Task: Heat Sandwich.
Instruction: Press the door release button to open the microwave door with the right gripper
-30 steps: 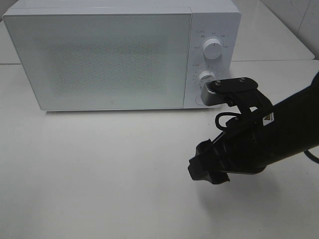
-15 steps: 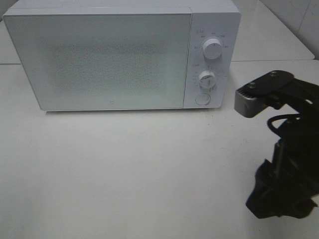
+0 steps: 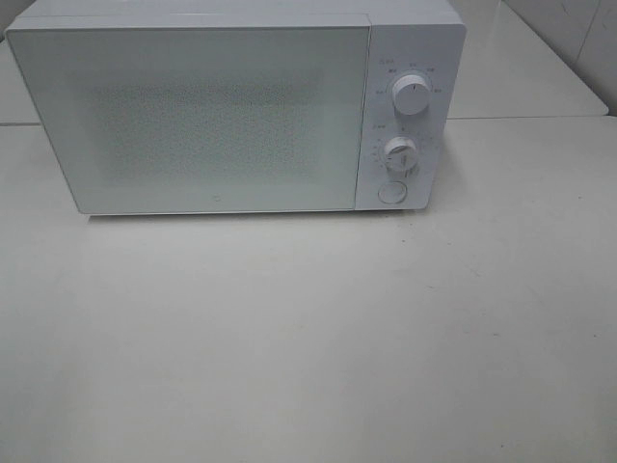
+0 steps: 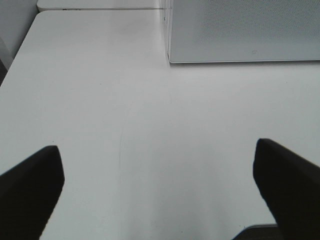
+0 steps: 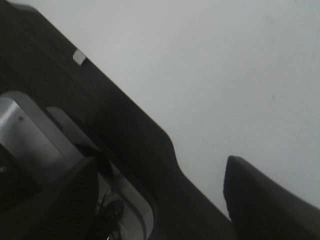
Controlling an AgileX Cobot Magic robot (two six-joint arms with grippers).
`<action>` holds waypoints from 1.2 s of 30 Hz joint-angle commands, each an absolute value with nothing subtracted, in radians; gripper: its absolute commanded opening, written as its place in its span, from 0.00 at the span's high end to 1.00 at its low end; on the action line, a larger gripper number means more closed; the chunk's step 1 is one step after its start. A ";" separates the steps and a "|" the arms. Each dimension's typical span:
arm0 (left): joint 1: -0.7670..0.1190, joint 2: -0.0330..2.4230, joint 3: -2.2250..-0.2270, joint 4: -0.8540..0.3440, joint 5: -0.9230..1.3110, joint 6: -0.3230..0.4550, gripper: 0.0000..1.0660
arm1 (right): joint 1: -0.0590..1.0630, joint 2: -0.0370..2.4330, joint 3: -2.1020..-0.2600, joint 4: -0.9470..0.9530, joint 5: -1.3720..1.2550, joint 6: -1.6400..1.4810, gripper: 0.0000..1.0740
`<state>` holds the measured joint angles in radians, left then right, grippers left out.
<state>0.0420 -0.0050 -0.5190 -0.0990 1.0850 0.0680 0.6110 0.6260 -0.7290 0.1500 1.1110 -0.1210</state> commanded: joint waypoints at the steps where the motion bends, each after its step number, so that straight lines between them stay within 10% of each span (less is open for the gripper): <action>1: 0.045 -0.021 -0.518 -0.102 1.071 0.062 0.08 | 0.604 0.489 -0.731 0.137 1.125 -0.119 0.35; 36: 0.045 -0.021 -0.518 -0.101 1.071 0.062 0.08 | 0.139 -0.033 -0.498 -0.104 0.995 0.086 0.40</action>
<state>0.0420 -0.0050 -0.5190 -0.0990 1.0850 0.0680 0.1460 -0.0040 -0.5030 -0.1010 1.0240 0.0910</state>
